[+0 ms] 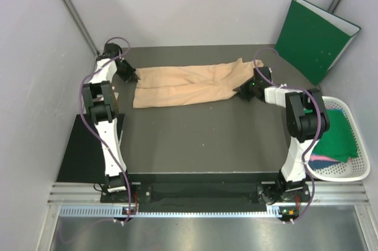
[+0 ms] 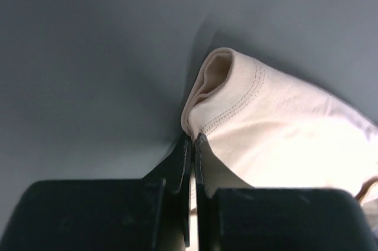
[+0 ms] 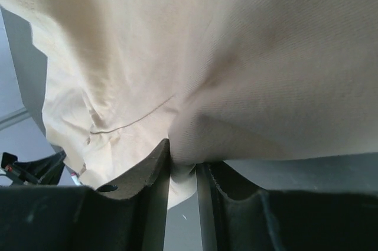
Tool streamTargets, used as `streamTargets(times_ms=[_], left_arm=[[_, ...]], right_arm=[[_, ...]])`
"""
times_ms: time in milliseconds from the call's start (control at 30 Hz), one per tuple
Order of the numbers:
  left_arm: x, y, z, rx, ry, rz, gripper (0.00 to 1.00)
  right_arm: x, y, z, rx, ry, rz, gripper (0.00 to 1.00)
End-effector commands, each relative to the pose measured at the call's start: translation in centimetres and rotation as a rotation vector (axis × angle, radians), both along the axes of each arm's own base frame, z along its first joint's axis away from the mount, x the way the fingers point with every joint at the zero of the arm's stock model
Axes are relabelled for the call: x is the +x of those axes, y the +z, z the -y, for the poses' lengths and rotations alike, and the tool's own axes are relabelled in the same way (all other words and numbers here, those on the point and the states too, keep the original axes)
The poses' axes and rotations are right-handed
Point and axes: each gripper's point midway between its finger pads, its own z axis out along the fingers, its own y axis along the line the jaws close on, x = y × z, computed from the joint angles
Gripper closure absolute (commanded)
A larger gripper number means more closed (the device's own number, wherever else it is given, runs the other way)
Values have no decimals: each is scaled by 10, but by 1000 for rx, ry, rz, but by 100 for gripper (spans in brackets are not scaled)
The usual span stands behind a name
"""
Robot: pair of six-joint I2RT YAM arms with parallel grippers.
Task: Fold and stack the t-shirts
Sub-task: Rotate the tshirt 85 degrees
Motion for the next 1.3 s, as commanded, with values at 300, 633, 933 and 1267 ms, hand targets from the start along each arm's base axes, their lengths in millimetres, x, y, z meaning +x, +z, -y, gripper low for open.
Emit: streamTargets(times_ms=[300, 633, 933, 1267], left_arm=[[-138, 13, 26, -62, 15, -247, 100], [-280, 1, 83, -125, -101, -405, 100], [-374, 7, 145, -112, -276, -481, 100], [-405, 71, 127, 63, -410, -376, 2]], right_arm=[[84, 38, 10, -209, 211, 127, 75], [94, 15, 21, -246, 296, 86, 73], [112, 12, 15, -253, 372, 130, 70], [93, 64, 23, -344, 438, 196, 31]])
